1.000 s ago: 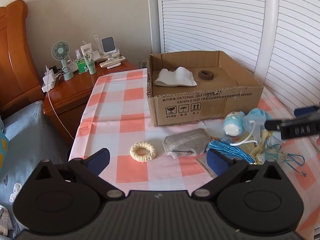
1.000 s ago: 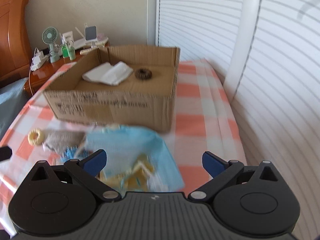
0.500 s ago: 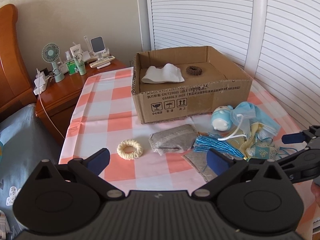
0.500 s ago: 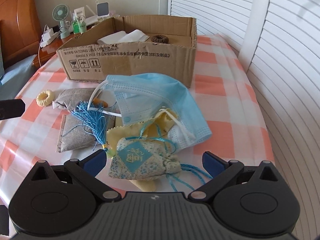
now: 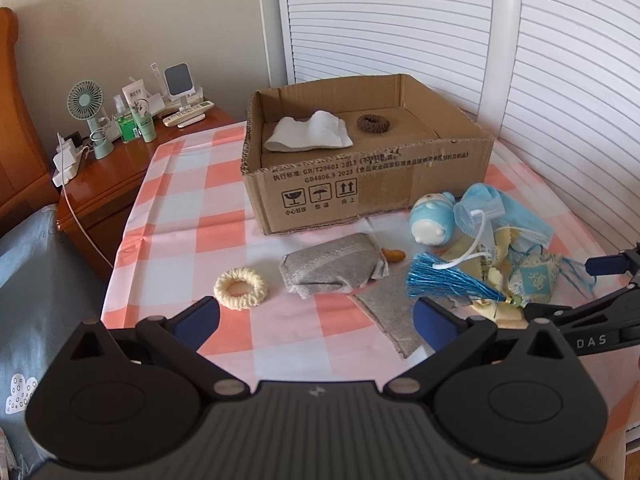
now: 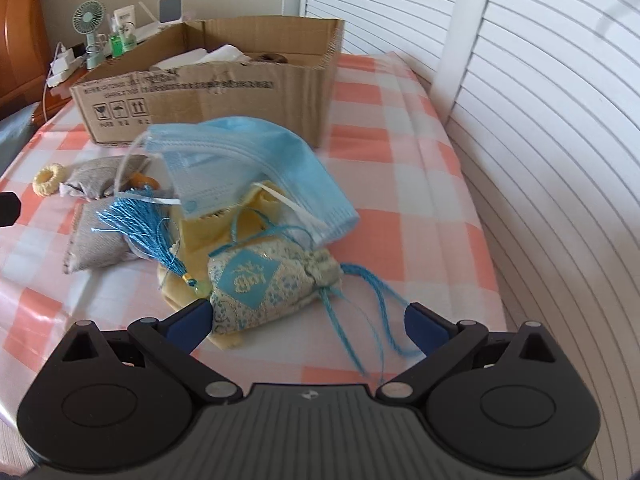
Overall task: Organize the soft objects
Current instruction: 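Move the left gripper to the grey fabric pouch while the right approaches the floral pouch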
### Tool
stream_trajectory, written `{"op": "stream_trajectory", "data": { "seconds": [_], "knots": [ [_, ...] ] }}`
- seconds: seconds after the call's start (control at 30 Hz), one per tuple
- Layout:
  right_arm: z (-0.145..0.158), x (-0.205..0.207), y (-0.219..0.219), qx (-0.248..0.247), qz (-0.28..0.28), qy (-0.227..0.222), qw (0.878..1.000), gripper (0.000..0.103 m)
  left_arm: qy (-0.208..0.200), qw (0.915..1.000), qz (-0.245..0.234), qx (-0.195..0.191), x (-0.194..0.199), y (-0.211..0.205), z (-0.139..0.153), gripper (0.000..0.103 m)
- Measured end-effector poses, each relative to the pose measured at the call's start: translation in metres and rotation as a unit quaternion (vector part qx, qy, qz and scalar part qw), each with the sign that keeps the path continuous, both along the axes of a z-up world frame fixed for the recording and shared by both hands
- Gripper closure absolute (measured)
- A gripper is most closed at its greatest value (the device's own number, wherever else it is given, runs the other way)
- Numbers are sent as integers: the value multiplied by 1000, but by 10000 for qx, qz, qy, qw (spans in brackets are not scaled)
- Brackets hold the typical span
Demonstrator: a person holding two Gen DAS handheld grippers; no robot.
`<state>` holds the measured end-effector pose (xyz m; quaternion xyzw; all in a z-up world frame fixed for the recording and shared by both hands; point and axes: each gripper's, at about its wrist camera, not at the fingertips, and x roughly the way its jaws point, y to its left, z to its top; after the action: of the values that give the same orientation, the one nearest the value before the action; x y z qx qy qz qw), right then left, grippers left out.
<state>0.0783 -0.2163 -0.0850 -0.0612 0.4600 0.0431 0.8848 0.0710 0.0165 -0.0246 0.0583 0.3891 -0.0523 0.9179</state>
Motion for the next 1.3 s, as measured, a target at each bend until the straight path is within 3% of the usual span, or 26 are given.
{"op": "stream_trajectory", "data": {
  "seconds": [0.23,0.43,0.6,0.77,0.97,1.3],
  "knots": [
    [-1,-2,-22,30,-232,63,9997,0,84,9999,-86,73,4,-7,-4,1],
    [16,9,-18,250,-162,-315,9991,0,160,9997,-130,128,9,-11,-9,1],
    [11,30,-8,158,-157,-448,9987,0,241,9993,-178,206,11,-15,-14,1],
    [-1,41,-11,81,-302,-312,9990,0,323,9990,-216,227,13,-16,-18,1],
    [-5,24,-26,-150,-385,-151,9990,0,425,9981,-365,248,14,-20,-24,1],
    [-6,13,-40,74,-403,-105,9991,0,661,9948,-753,194,26,-31,-44,1]
  ]
}}
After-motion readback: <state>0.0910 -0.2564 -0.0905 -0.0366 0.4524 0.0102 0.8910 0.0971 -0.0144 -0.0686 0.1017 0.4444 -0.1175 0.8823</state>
